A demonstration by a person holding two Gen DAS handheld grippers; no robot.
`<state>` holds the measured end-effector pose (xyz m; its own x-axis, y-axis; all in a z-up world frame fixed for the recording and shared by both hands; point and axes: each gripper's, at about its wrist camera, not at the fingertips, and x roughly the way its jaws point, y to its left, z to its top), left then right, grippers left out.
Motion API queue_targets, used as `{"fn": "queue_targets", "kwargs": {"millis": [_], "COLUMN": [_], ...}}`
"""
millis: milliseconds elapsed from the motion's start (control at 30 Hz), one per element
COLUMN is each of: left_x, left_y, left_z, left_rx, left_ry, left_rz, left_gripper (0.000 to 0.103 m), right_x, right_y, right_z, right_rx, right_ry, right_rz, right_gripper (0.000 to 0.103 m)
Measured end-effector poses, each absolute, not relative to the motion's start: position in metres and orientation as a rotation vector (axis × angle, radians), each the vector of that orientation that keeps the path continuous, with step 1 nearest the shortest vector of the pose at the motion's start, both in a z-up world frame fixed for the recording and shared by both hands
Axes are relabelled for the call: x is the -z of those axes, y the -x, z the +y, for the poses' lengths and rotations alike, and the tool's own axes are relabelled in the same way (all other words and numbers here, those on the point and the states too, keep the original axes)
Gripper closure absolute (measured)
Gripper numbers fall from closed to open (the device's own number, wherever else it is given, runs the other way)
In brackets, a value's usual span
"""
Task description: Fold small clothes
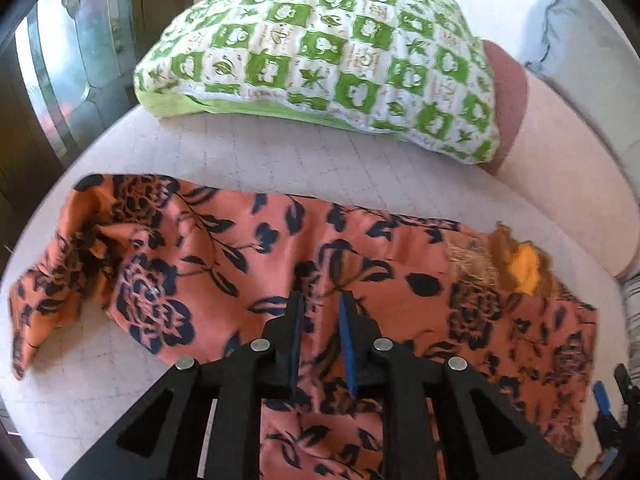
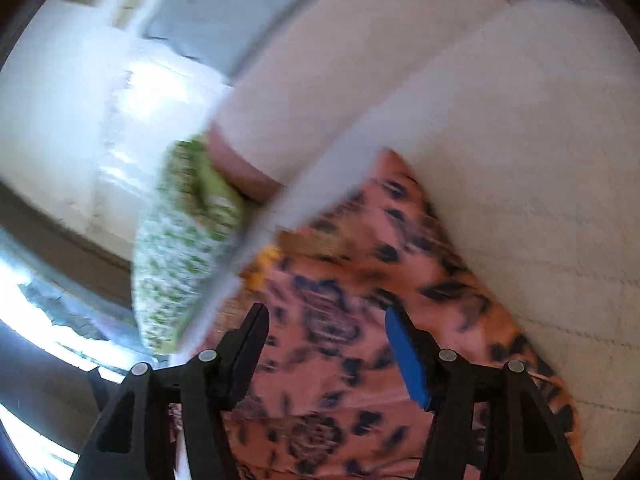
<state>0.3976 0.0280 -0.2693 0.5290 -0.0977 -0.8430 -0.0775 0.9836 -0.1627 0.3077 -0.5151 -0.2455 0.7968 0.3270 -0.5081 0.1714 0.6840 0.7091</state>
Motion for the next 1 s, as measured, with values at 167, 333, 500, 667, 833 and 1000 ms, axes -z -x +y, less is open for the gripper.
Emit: {"fn": "queue_targets", "kwargs": {"millis": [167, 333, 500, 667, 833, 1000], "left_x": [0.282, 0.276, 0.257, 0.262, 0.274, 0.290], "left_y": [-0.390, -0.377, -0.339, -0.295, -0.256, -0.245], "left_z": [0.040, 0.093, 0.180, 0.275, 0.331, 0.329], "left_rx": [-0.041, -0.200, -0.386, -0.503, -0.609, -0.485], "left_ry": [0.232, 0.315, 0.462, 0.694, 0.825, 0.949], "left_rz": [1.074, 1.054, 0.949, 0.909, 0.890, 0.924], "left_gripper": [0.084, 0.070, 0.046, 0.046, 0.046, 0.064], "right_x": [0.290, 0.258, 0.248, 0.257, 0.255, 0.262], "right_y": [-0.329, -0.317, -0.313, -0.313, -0.312, -0.313], "right_z": [-0.511, -0.497, -0.470, -0.446, -0.419, -0.392], "right_rx": [-0.043, -0.106, -0.165, -0.198, -0.244, -0.267], "right_ry": [-0.857, -0.794, -0.733, -0.672, -0.604, -0.515], "right_rz": [0.874, 0.784, 0.761, 0.799, 0.804, 0.842], "right_gripper": [0.033, 0.032, 0.032, 0.033, 0.033, 0.033]}}
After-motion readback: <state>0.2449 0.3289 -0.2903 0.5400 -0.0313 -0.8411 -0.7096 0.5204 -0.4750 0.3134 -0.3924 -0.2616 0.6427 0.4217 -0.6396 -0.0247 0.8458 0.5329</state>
